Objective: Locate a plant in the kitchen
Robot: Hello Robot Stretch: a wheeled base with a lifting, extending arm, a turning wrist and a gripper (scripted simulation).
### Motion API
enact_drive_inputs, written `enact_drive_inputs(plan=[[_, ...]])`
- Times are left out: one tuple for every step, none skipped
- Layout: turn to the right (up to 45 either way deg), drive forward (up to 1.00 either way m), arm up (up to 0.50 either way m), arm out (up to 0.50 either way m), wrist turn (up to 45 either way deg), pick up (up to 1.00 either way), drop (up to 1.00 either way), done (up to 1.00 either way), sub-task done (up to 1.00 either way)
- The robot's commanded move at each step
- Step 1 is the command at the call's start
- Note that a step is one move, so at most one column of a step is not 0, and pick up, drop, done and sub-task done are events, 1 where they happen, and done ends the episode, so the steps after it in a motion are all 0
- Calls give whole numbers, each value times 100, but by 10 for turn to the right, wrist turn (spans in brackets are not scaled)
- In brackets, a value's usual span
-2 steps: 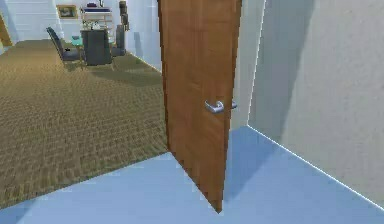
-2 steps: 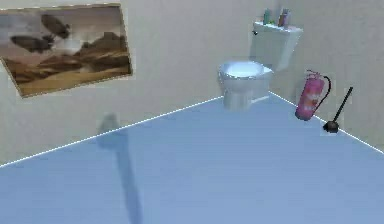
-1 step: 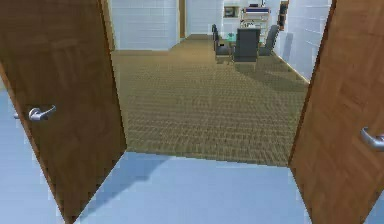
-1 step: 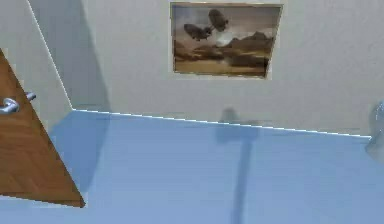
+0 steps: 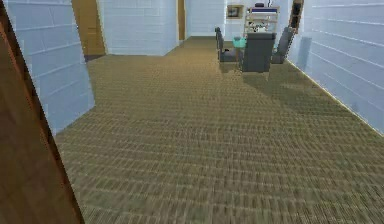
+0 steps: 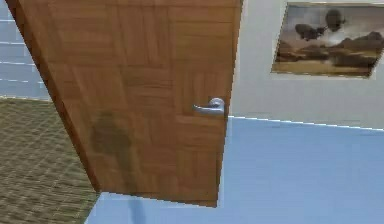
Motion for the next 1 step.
enact_drive_inputs(plan=[[0,100,0,0,0,0,0,0,0]])
